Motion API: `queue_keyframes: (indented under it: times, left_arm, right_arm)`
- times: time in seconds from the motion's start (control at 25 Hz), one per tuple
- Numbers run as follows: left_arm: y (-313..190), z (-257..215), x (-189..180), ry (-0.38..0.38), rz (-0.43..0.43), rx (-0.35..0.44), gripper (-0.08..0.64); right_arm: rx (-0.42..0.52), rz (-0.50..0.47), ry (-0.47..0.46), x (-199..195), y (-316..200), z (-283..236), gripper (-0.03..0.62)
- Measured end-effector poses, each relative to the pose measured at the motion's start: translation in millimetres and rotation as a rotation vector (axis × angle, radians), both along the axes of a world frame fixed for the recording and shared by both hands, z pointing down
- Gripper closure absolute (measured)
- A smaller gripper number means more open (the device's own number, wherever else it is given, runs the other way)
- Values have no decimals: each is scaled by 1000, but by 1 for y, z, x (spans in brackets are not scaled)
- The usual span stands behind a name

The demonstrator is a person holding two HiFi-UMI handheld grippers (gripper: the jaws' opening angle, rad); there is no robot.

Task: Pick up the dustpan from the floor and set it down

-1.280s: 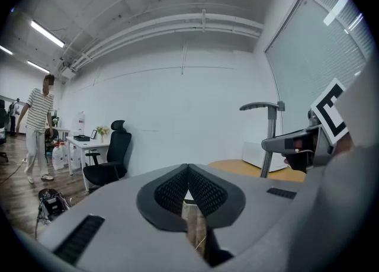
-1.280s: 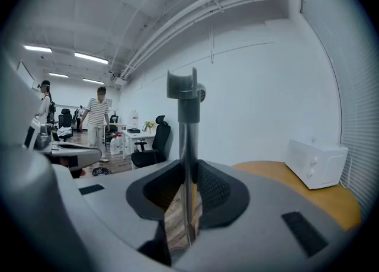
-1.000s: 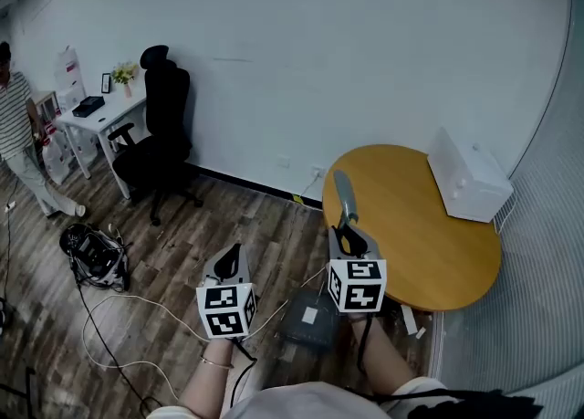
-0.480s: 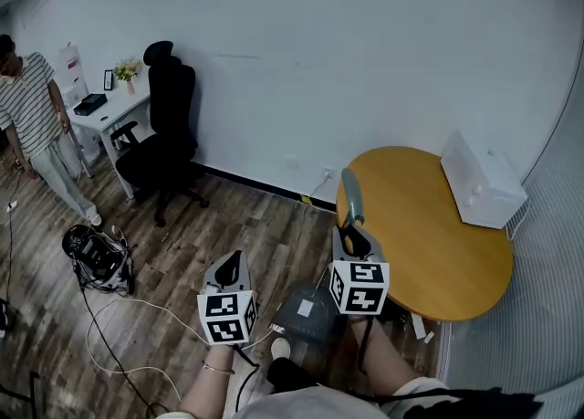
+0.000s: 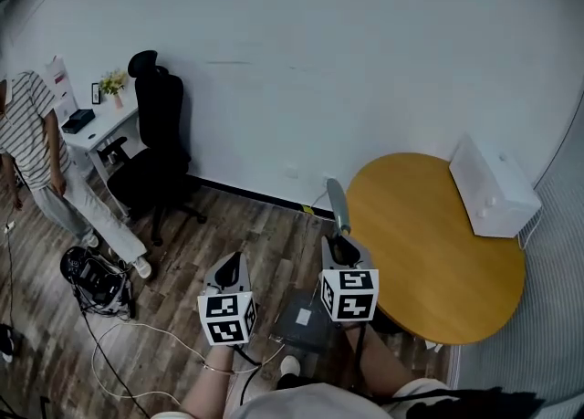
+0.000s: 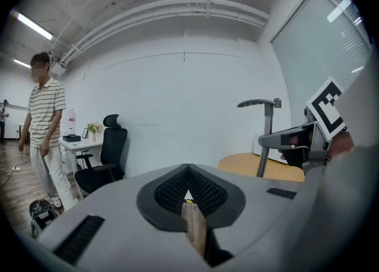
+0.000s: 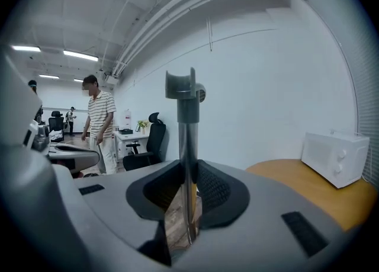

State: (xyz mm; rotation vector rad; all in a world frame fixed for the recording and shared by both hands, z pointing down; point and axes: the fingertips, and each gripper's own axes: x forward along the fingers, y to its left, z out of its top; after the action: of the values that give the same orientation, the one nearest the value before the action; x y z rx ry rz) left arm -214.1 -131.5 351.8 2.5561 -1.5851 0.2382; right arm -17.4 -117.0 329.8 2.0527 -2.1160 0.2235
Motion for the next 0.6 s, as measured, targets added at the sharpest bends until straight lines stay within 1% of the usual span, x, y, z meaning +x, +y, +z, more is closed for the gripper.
queue_keyframes:
  times: [0.28, 0.48, 0.6]
  left_arm:
    - [-67, 2, 23, -32, 35, 2, 542]
    - [-109, 7, 29, -33, 26, 1, 543]
    - [-128, 10, 32, -37, 28, -4, 543]
  right_arm:
    - [-20, -20, -28, 6, -63, 10, 492]
    - [-27, -53, -31, 4, -102, 21, 492]
    - [-32, -52, -40, 6, -123, 24, 492]
